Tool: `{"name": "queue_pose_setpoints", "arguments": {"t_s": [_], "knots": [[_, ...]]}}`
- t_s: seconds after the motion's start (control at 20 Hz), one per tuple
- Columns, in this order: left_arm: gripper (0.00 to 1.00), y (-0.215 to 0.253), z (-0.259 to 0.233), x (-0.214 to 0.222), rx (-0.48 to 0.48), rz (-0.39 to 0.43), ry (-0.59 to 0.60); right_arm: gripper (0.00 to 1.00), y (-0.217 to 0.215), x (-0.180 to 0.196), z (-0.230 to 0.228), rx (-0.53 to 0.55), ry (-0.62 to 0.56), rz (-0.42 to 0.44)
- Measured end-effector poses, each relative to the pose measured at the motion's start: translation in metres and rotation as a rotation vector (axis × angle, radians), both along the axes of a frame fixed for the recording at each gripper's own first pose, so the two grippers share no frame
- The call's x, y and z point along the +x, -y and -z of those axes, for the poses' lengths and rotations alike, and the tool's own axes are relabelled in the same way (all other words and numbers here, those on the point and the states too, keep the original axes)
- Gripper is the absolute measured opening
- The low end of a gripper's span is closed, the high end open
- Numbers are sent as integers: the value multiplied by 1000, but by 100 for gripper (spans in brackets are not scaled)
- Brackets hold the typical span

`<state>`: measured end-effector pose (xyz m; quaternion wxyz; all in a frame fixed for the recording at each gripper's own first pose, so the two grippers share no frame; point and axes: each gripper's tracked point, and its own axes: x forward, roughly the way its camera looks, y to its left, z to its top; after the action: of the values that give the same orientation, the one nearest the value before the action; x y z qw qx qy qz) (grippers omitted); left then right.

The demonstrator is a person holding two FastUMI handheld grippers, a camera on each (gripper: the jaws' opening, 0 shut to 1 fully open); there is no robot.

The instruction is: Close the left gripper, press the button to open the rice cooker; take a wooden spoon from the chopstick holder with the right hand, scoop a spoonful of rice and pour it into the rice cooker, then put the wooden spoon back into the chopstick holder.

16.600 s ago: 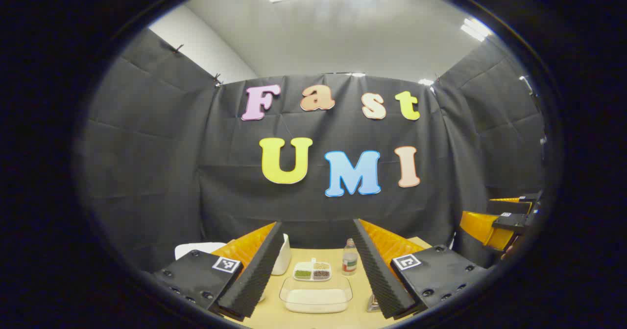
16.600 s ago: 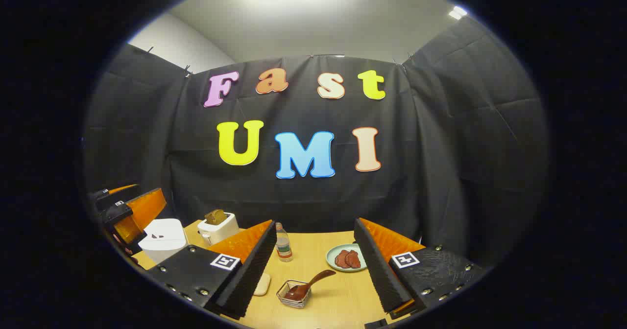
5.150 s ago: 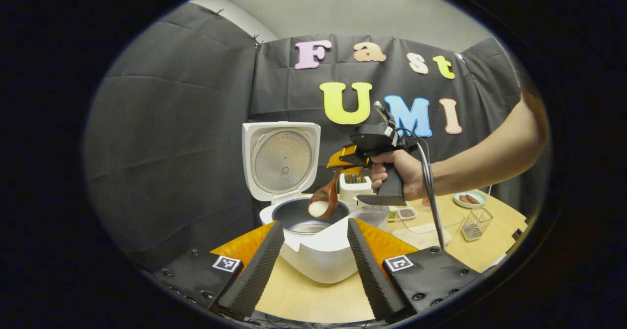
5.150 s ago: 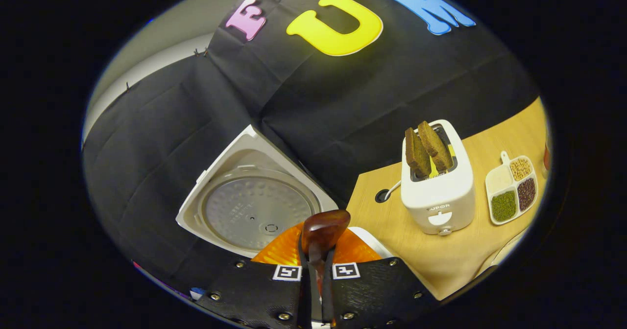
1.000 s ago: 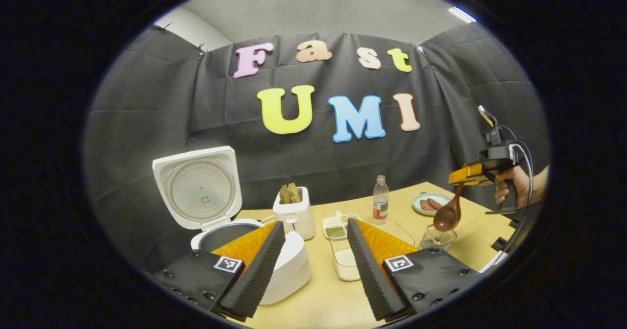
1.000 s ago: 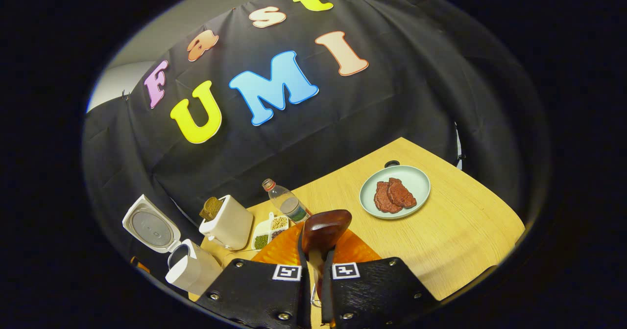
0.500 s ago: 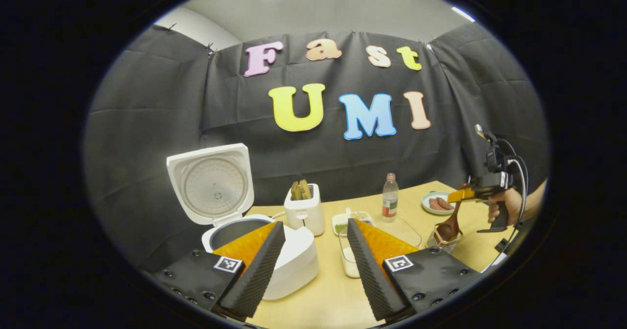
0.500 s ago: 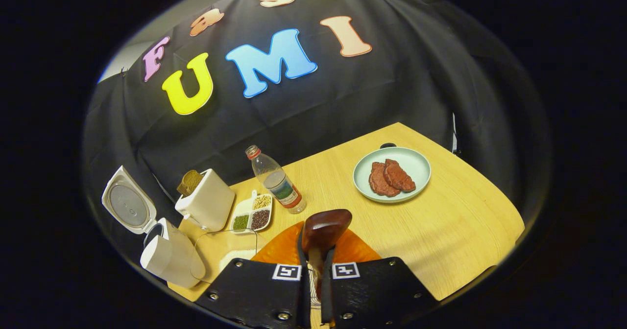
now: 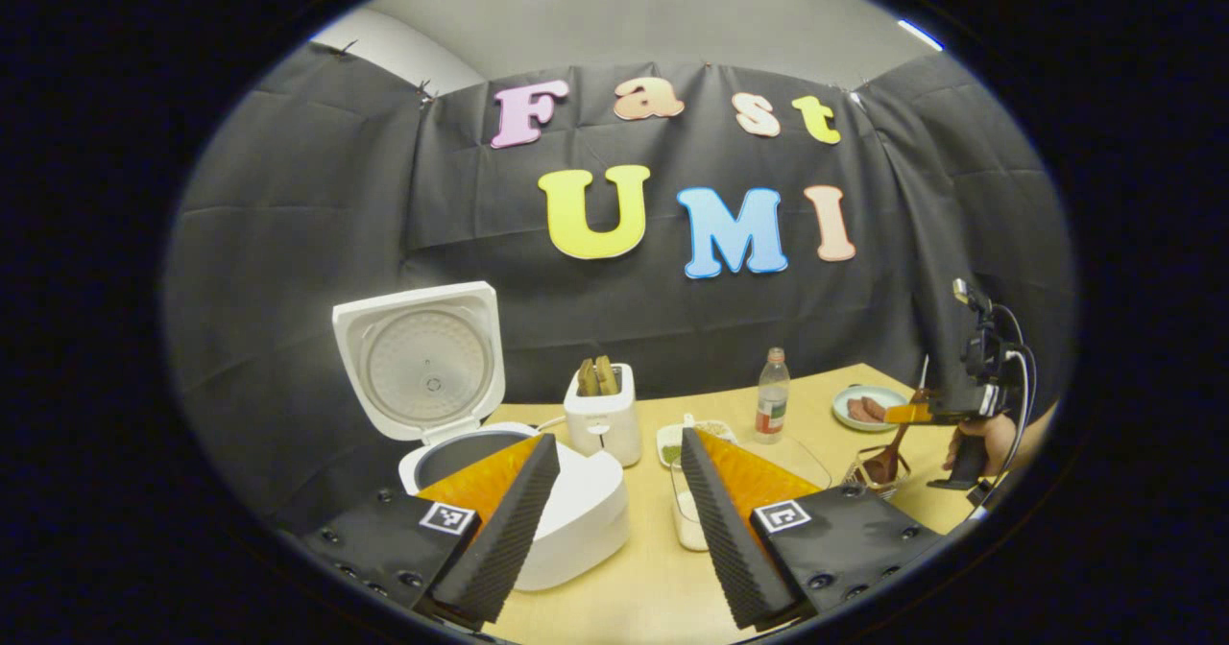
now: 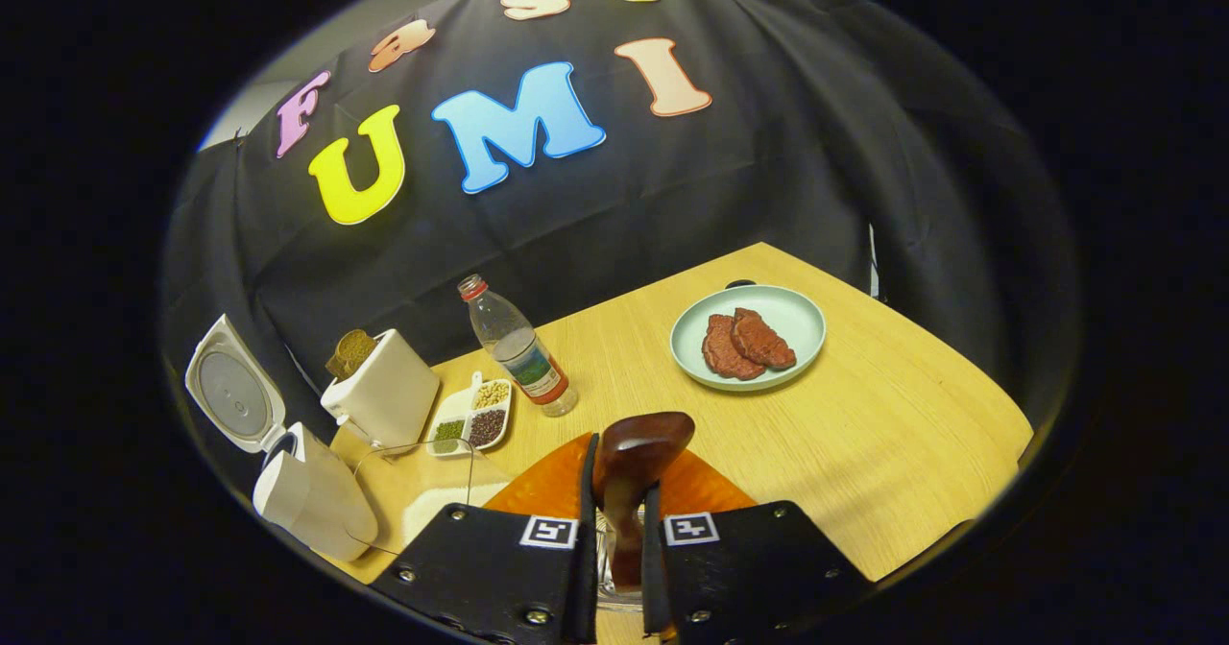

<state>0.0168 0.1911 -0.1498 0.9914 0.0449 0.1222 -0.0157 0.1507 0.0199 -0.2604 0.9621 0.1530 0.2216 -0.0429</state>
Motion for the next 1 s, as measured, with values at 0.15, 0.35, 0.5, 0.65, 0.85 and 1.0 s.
{"name": "queue_pose_setpoints", "arguments": {"t_s": [0.15,0.35,0.5,0.65,0.85,1.0], "knots": [[90,-5,-14,15,-3,-21,46,68,27,-15,-19,-126,48,28],[90,-9,-16,32,-44,-30,42,99,42,-26,-108,-277,234,7],[90,-19,-35,50,-111,-50,71,99,33,-29,-183,-333,355,2],[91,-40,-54,71,-118,-76,100,99,6,-24,-228,-330,419,-35],[90,-80,-81,110,-75,-113,100,96,-28,-19,-251,-292,444,-89],[90,-118,-103,135,-68,-200,81,99,-50,-9,-255,-233,460,-138]]}}
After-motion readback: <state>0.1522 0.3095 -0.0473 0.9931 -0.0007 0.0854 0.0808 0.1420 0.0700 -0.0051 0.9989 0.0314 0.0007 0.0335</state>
